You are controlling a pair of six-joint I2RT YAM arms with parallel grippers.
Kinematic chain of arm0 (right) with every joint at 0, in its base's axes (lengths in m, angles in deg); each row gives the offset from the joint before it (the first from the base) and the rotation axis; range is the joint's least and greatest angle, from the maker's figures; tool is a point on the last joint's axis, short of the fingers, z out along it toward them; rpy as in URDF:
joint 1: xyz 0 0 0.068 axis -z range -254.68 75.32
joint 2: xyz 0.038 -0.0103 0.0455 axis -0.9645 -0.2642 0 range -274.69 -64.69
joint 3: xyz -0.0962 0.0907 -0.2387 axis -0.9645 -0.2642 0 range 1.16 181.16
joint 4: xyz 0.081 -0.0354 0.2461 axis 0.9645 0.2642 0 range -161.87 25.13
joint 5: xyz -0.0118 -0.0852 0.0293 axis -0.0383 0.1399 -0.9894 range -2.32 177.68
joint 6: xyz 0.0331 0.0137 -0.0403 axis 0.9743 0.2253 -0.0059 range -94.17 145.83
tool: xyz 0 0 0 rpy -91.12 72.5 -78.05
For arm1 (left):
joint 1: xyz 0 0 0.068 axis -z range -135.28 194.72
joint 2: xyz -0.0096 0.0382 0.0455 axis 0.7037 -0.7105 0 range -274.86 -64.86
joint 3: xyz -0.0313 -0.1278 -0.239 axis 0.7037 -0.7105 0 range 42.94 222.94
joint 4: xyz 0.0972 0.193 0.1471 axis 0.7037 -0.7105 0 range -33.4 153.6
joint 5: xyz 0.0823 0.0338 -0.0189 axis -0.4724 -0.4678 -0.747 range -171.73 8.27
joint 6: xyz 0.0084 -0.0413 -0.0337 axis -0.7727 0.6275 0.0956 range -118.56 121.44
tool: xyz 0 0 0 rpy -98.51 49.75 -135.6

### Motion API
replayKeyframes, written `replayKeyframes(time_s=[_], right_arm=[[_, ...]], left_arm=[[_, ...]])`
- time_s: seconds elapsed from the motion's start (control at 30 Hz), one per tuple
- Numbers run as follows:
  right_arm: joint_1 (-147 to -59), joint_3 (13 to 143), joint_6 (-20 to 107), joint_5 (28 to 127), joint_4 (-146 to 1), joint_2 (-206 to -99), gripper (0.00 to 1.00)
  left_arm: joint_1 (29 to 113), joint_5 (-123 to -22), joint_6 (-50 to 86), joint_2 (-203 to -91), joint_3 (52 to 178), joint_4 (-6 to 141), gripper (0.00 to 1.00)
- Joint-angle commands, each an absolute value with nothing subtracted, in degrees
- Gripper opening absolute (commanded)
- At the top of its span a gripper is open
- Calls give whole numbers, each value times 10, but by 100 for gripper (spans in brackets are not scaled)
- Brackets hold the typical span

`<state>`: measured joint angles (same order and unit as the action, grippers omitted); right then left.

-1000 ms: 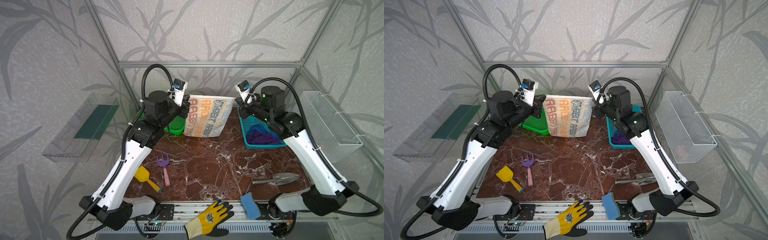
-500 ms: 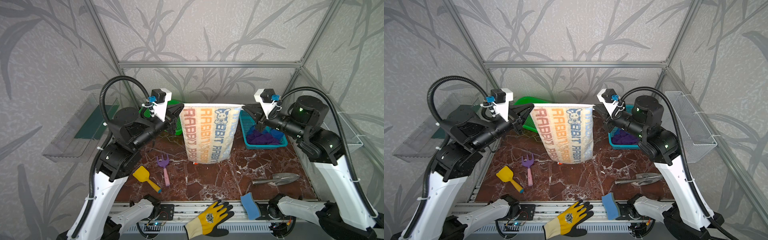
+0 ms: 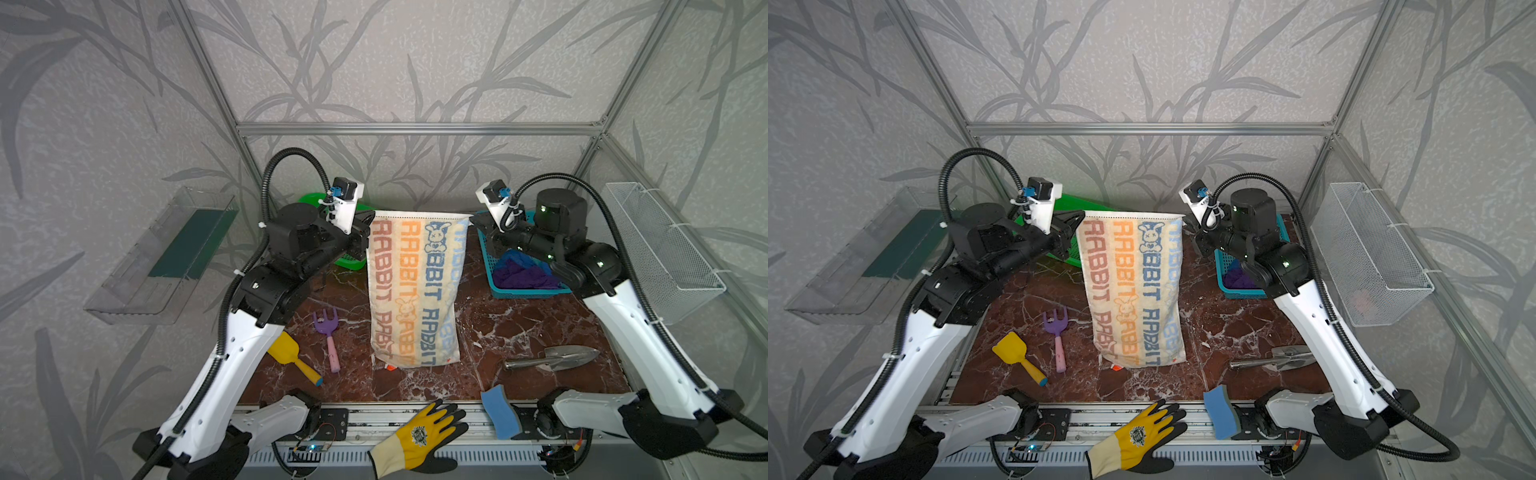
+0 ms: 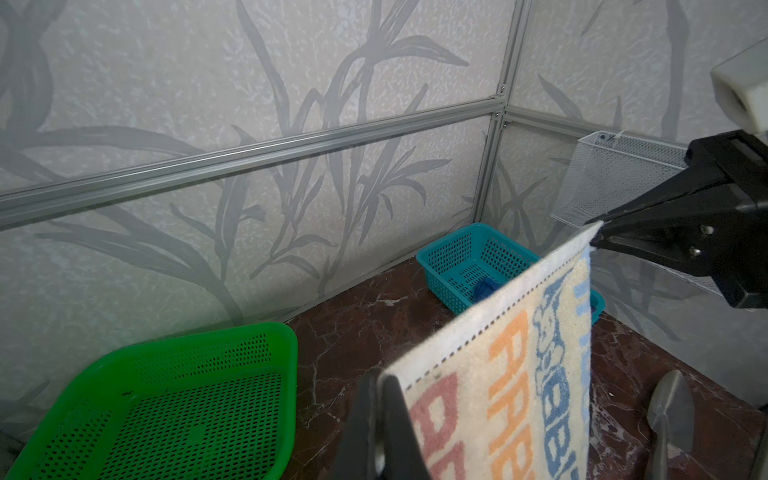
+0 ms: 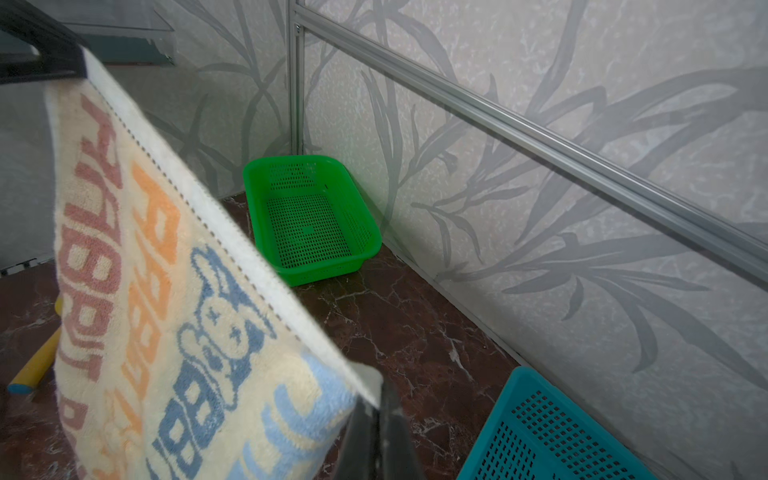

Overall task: Fold and stack the towels
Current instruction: 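Lower the hanging towel flat onto the table with both grippers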

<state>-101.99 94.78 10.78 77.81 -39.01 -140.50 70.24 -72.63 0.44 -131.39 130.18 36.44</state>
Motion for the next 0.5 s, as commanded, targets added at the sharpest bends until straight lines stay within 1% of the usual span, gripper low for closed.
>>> replayKeyframes(time_s=[0.0,0.23,0.47], right_arm=[[-999,961,105,789,-423,-1450,0],[-958,979,121,769,-469,-1557,0],[-943,996,103,752,-471,-1654,0]], left_arm=[[687,-782,-17,-1379,1312,381,0],[646,-780,-28,-1524,1332,429,0],[638,-782,-54,-1649,1374,459,0]])
